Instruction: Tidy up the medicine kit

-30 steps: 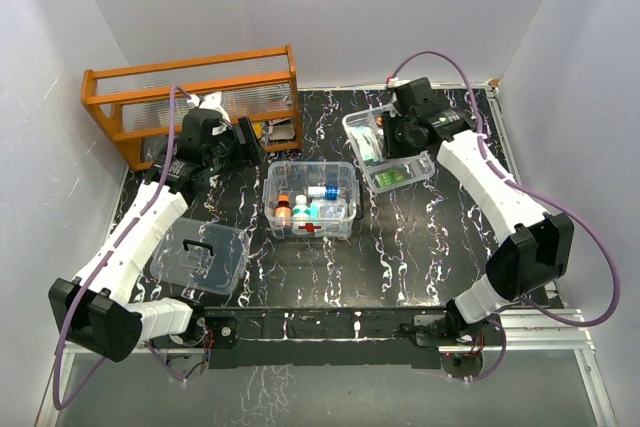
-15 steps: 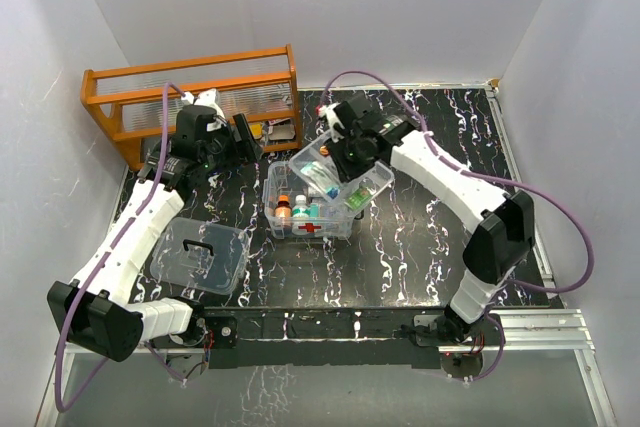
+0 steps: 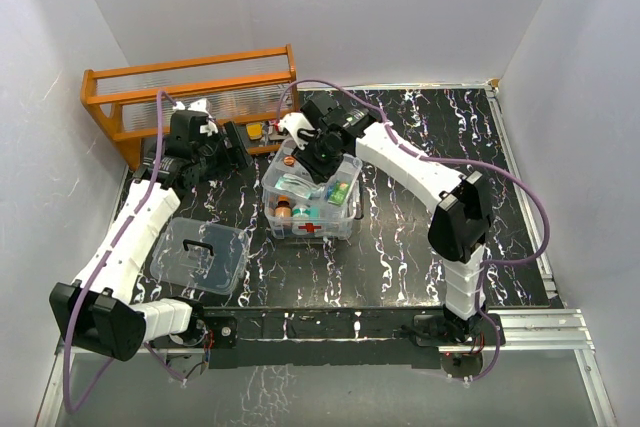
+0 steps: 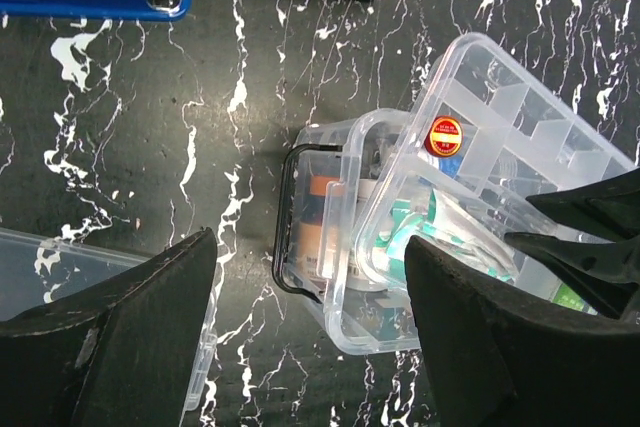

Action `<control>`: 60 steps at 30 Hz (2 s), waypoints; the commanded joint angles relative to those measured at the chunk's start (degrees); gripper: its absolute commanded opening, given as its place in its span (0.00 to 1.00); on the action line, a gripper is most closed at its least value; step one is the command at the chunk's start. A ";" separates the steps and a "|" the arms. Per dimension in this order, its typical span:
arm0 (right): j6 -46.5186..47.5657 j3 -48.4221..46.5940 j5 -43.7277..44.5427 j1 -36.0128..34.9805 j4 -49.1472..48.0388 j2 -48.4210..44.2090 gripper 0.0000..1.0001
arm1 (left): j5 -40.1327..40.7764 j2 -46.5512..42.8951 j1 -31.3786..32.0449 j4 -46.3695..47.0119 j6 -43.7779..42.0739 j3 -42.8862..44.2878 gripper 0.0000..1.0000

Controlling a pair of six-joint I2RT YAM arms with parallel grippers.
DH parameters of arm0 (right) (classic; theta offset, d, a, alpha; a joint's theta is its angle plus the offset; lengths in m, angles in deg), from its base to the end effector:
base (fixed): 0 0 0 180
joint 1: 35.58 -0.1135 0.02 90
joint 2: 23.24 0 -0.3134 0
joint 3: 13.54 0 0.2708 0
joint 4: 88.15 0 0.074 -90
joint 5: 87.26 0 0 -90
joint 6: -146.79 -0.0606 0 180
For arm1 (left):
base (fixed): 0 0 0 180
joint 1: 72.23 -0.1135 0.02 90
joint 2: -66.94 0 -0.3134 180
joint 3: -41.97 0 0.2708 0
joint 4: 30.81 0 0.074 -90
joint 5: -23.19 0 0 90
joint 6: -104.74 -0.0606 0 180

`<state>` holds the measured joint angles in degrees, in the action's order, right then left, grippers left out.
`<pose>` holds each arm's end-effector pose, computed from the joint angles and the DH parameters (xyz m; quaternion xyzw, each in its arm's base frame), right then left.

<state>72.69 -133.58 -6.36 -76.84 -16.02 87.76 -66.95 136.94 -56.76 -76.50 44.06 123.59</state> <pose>0.3397 0.3108 0.3293 -0.4800 0.8425 0.1262 0.2094 0.2790 -0.0774 0.3871 -0.1059 0.8769 -0.1797 0.4332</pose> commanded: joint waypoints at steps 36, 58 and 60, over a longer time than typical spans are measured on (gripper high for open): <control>18.67 0.19 -10.96 0.57 2.06 1.34 0.00 | -16.97 5.44 -1.09 0.98 -1.38 -7.31 0.70; 21.34 10.12 -12.52 1.89 -7.67 -1.51 0.00 | -18.05 7.43 -1.09 2.72 -1.72 -9.49 0.68; 21.24 10.05 -12.62 1.90 -7.12 -1.22 0.00 | -18.01 7.51 -1.06 2.75 -1.72 -9.48 0.68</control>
<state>93.09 -124.75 -18.34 -75.37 -21.22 87.57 -83.63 144.53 -57.51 -73.61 42.86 114.65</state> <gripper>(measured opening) 0.248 0.686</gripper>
